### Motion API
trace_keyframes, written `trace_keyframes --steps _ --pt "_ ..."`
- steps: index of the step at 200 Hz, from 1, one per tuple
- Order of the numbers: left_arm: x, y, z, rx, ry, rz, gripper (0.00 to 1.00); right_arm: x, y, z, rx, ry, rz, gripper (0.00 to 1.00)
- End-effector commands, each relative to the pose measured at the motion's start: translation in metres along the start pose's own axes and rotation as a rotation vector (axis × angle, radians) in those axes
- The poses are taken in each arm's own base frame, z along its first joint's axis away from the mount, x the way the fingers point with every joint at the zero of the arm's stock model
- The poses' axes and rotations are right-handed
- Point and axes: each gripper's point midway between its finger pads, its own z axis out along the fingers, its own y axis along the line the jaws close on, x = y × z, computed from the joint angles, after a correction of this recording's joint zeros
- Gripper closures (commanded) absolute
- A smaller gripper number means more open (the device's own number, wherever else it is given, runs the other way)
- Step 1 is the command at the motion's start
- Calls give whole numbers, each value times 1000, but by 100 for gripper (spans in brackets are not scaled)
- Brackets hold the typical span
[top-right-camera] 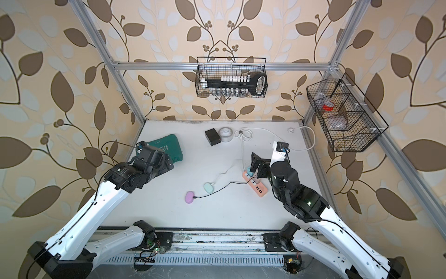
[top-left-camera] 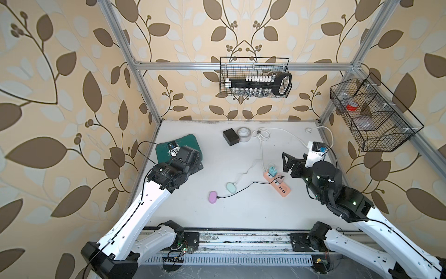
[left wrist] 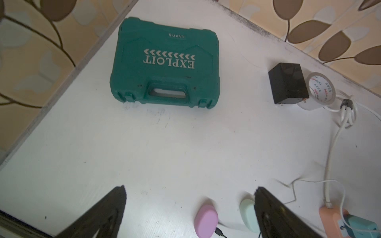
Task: Charge the bluetooth headset
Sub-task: Reset both arms
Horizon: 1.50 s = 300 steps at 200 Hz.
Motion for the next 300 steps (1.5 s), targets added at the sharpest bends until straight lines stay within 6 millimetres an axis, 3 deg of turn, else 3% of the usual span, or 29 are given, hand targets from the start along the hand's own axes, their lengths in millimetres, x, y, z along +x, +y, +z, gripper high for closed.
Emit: trace_keyframes --steps 1,27,40,53,93,105,140,180,190,228,254,285,300 --pt "-41 -5 7 14 -114 95 1 -11 -41 20 147 41 3 0" --pt "-59 -10 33 21 -233 191 1 -15 -96 50 352 69 62 0" --pt "-61 -3 51 -44 -291 257 1 -17 -123 55 512 23 16 0" --pt "-58 10 72 -99 -295 274 1 -13 -137 64 580 -26 -41 0" --pt "-31 44 133 -176 -224 265 1 42 -184 90 664 -22 -103 0" --pt "-24 45 146 -176 -224 291 1 59 -193 101 662 6 -112 0" --pt "-11 33 178 -106 -234 284 1 85 -195 129 614 28 -152 0" --pt "-6 36 193 -89 -320 242 1 84 -185 139 546 -42 -181 0" --pt "5 39 203 -78 -324 231 1 81 -181 142 522 -56 -193 0" --pt "13 31 202 51 -333 240 1 91 -178 143 496 4 -186 0" --pt "28 14 202 182 -373 318 1 124 -190 146 514 33 -141 1" --pt "29 13 205 174 -320 315 1 125 -173 156 402 -82 -178 0" --pt "29 14 205 173 -327 316 1 139 -153 170 274 14 -231 0"
